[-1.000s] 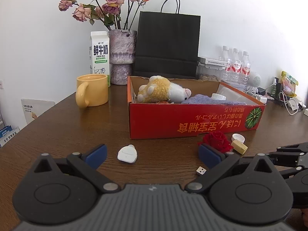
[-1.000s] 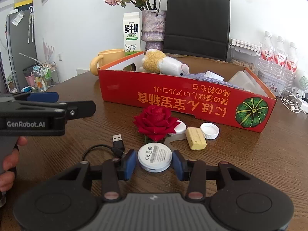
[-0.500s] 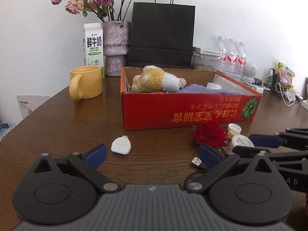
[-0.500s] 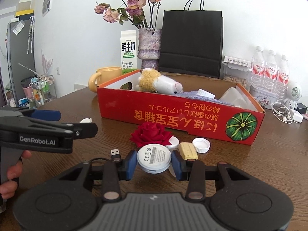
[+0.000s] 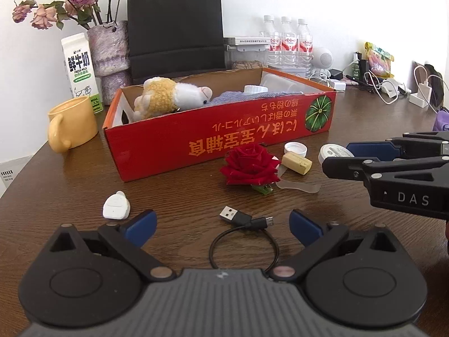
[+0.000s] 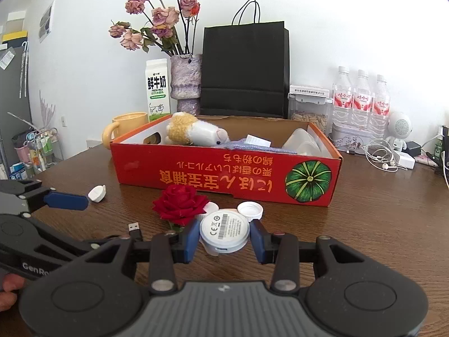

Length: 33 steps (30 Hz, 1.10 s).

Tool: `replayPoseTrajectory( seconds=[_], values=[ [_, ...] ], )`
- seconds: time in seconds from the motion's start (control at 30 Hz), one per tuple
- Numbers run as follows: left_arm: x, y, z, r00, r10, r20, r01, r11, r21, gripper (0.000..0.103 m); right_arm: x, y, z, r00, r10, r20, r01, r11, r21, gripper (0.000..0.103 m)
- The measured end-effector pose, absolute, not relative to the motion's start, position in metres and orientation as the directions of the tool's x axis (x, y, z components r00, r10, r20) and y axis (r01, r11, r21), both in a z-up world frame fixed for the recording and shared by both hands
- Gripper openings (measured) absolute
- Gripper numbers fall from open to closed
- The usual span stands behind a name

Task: Organize objects
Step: 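Grasp the black USB cable with the left tool while the right tool holds the puck, then carry the cable and puck into the box and lower them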

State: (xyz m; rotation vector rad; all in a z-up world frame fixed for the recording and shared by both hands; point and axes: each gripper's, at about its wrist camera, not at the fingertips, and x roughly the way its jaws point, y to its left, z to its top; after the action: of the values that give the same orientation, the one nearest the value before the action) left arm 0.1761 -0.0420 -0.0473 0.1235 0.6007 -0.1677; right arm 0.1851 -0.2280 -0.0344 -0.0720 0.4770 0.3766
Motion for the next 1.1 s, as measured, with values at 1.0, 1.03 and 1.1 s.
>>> replayPoseTrajectory(
  seconds=[1.0, 1.03, 1.1],
  values=[
    [0.182, -0.043, -0.041, 0.821, -0.171, -0.544, 0.204, 0.979, 0.000, 0.027, 0.182, -0.235, -0.035, 0.821, 0.341, -0.458, -0.368, 0.929, 0.033, 0.038],
    [0.180, -0.043, -0.039, 0.828, -0.171, -0.534, 0.202, 0.979, -0.002, 0.027, 0.182, -0.234, -0.035, 0.822, 0.343, -0.454, -0.369, 0.929, 0.034, 0.038],
    [0.178, -0.042, -0.033, 0.841, -0.170, -0.513, 0.196, 0.981, -0.004, 0.027, 0.180, -0.235, -0.034, 0.825, 0.350, -0.444, -0.375, 0.926, 0.034, 0.038]
  ],
)
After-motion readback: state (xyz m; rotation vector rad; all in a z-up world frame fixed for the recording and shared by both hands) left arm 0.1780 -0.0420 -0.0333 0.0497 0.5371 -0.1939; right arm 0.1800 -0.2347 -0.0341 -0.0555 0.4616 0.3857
